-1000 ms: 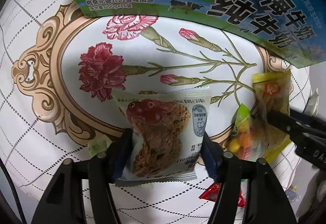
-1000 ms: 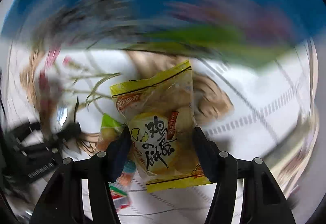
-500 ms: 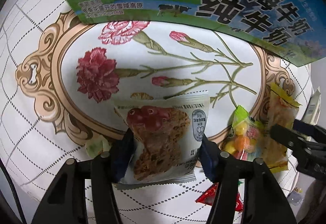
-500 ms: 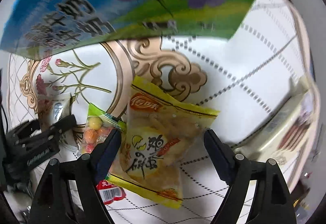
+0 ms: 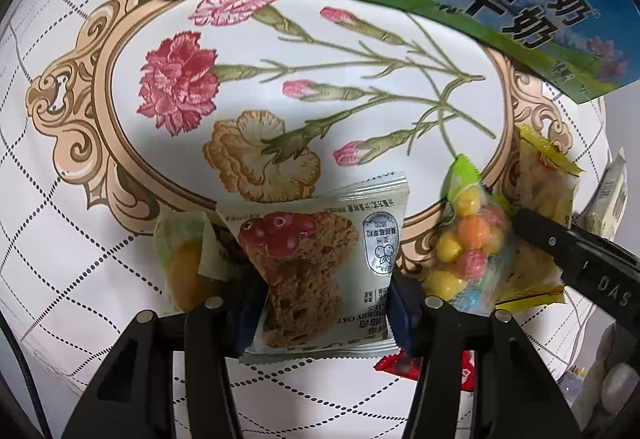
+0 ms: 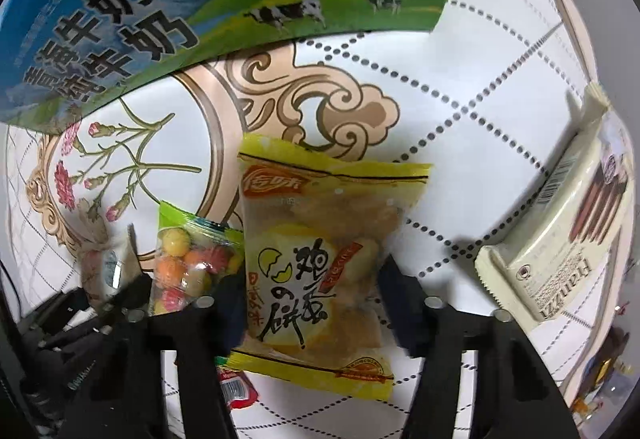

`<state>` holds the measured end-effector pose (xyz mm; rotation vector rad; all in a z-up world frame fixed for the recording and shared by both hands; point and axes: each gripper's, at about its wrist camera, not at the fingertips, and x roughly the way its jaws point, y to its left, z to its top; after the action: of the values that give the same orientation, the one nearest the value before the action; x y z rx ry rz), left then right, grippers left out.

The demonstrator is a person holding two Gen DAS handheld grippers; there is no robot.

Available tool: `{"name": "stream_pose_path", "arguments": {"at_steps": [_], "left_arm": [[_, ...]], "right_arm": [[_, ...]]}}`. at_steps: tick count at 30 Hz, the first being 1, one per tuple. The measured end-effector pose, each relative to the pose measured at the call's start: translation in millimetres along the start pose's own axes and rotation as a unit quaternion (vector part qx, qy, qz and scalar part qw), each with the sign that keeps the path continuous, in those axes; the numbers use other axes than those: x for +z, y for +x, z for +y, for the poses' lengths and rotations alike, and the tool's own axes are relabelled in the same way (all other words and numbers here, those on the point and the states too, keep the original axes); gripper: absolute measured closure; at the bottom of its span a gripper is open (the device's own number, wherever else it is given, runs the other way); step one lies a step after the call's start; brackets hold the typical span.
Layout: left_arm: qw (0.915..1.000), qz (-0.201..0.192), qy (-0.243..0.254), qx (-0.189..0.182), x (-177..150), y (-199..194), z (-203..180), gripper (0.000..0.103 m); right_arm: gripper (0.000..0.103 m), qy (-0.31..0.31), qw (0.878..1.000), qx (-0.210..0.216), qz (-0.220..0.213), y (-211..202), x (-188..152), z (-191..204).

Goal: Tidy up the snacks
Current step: 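Grasp the oat cookie pack with the left gripper while the right grasps the yellow biscuit bag, then carry both held packs up toward the cardboard box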

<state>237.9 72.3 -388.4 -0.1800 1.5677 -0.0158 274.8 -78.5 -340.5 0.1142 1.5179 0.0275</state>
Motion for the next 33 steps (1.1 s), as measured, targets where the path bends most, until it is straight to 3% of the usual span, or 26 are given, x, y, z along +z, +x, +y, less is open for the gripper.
{"name": "stream_pose_path", "arguments": {"at_steps": [9, 17, 23, 28, 33], "left_arm": [[0.9995, -0.018, 0.015, -0.021, 3, -27, -20, 0.055], [0.9956, -0.059, 0.03, -0.065, 3, -84, -30, 0.055], [0.9874, -0.104, 0.042, -0.111, 2, -155, -45, 0.055], [0.979, -0.136, 0.046, -0.145, 28, -210, -53, 0.055], [0.9767, -0.163, 0.059, -0.127, 69, -244, -53, 0.055]], "right_arm": [[0.054, -0.007, 0.999, 0.041, -0.024, -45, -41, 5], [0.054, -0.011, 0.995, 0.081, -0.058, -94, -60, -1], [0.054, -0.022, 0.988, 0.113, -0.104, -145, -49, -8], [0.054, -0.029, 0.979, 0.14, -0.147, -193, -30, -4], [0.054, -0.044, 0.972, 0.136, -0.188, -225, 16, 7]]}}
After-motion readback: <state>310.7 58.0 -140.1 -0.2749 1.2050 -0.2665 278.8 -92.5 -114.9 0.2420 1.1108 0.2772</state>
